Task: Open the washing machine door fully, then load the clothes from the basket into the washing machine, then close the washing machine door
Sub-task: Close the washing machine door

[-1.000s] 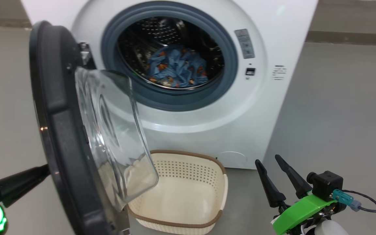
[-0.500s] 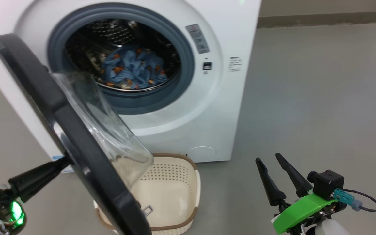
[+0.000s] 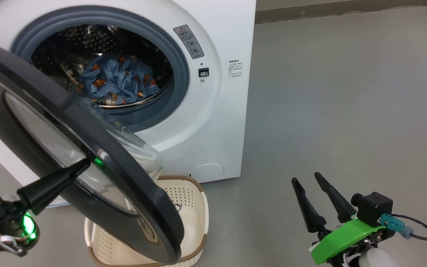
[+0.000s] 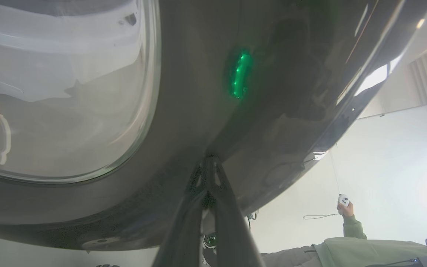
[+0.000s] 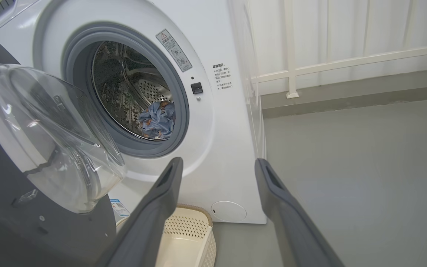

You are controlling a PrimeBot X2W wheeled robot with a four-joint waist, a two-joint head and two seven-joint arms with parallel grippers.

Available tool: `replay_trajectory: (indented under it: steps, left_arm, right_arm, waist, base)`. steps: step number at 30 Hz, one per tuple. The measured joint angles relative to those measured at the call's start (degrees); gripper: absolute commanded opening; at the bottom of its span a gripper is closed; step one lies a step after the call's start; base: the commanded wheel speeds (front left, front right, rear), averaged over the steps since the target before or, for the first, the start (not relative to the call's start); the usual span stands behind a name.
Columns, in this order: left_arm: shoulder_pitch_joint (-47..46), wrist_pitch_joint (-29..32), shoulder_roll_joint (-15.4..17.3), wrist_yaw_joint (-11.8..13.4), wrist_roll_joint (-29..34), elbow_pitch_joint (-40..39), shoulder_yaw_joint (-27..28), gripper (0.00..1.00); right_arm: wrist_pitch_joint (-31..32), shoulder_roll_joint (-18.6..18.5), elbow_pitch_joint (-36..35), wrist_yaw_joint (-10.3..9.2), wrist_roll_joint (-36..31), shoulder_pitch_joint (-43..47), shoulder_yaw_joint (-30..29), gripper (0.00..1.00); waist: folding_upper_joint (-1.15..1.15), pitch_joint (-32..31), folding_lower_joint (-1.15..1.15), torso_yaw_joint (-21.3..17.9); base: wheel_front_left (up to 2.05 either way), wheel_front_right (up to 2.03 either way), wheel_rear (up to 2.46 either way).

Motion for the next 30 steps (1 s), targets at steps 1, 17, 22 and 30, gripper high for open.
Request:
replay_trajectory:
  steps: [1,17,22,30]
  left_arm:
    - [-0.2,-0.01,-0.14,-0.11,0.35,0.14,-0.05,0.0]
    - [-0.51,-1.03,-0.6,-3.1,2.45,0.75,-0.66,0.0]
    - [-0.49,-1.67,-0.52,-4.1,3.02,0.76,-0.63,0.6]
    - [-0.11,-5.88,-0.13,-8.05,7.46,-0.04,0.77,1.0]
  right_arm:
    - [0.0,0.0,0.0,0.0,-0.02,0.0,-0.1,1.0]
    - [0.0,0.22,0.09,0.0,-0.04,0.0,-0.79,1.0]
    - [0.0,0.22,0.14,0.0,-0.03,0.0,-0.81,1.0]
    - [0.0,0.24,0.23,0.0,-0.04,-0.01,-0.85,1.0]
  waist:
    - [0.0,0.02,0.0,-0.01]
    - [0.0,-0.32,0.0,2.68]
    - [0.0,-0.42,0.0,3.47]
    - [0.0,-0.49,0.0,4.29]
  base:
    - [0.0,0.0,0.0]
    - [0.0,0.0,0.0]
    - [0.0,0.0,0.0]
    - [0.0,0.0,0.0]
